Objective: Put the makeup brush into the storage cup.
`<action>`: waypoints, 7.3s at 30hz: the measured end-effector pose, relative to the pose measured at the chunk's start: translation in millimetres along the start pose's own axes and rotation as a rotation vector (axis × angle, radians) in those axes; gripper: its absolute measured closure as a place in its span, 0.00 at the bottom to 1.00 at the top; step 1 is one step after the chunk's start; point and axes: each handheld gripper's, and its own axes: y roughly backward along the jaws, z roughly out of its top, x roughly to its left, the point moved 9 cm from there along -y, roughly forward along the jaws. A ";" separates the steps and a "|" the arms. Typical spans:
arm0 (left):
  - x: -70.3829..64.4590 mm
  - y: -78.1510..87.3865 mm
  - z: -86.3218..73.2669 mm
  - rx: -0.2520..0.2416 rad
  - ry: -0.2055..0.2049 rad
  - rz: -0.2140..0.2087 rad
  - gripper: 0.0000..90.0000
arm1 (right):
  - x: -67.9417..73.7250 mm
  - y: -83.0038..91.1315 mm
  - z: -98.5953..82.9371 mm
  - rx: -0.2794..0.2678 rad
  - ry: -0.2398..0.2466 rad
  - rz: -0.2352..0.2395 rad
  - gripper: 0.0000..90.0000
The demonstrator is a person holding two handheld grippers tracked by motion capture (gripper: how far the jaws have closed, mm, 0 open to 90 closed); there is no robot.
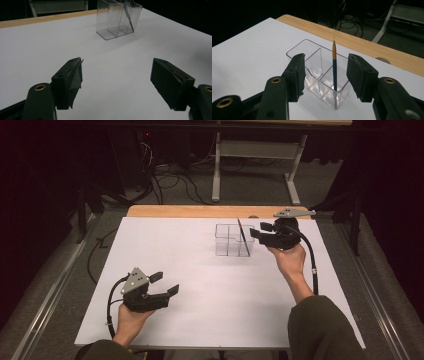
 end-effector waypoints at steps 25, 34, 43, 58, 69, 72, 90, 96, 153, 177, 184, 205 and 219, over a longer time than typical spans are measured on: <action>-0.5 -1.1 -1.2 0.010 -0.003 0.000 0.28 | 2.3 19.0 -10.8 -0.006 0.010 0.020 0.54; 0.4 -1.0 -1.1 0.008 0.004 0.003 0.28 | 1.3 28.2 -15.1 -0.018 0.014 0.022 0.54; 0.3 -1.0 -1.2 0.008 0.004 0.002 0.28 | 1.2 39.4 -18.9 -0.031 0.017 0.031 0.54; 0.7 -1.0 -1.3 0.009 0.007 0.002 0.28 | 2.6 51.8 -31.8 -0.035 -0.007 0.047 0.52; 0.4 -1.2 -1.4 0.008 0.007 0.002 0.28 | -2.4 66.3 -41.1 -0.053 -0.031 0.042 0.51; -0.1 -1.2 -1.4 0.008 0.005 0.002 0.28 | -3.5 69.9 -43.4 -0.061 -0.041 0.041 0.51; -0.4 -1.4 -1.6 0.009 0.005 0.001 0.28 | -4.6 86.7 -57.2 -0.089 -0.057 0.038 0.51; -0.4 -1.4 -1.6 0.008 0.008 0.001 0.28 | -3.3 91.7 -62.0 -0.088 -0.061 0.047 0.51; -1.2 -1.6 -1.5 0.006 0.008 0.002 0.28 | 22.6 115.6 -93.2 -0.102 -0.051 0.085 0.51; -2.2 -1.6 -1.8 0.010 0.001 0.000 0.28 | 29.6 122.4 -105.9 -0.110 -0.065 0.103 0.51; -2.5 -2.5 -1.7 0.010 0.004 -0.002 0.28 | 30.1 123.7 -113.2 -0.104 -0.072 0.102 0.51; -2.2 -2.5 -1.7 0.010 0.006 -0.001 0.28 | 21.7 117.2 -129.5 -0.071 -0.084 0.072 0.51; -0.9 -1.8 -2.1 0.012 0.007 0.002 0.28 | 10.3 115.2 -138.2 -0.092 -0.118 0.046 0.50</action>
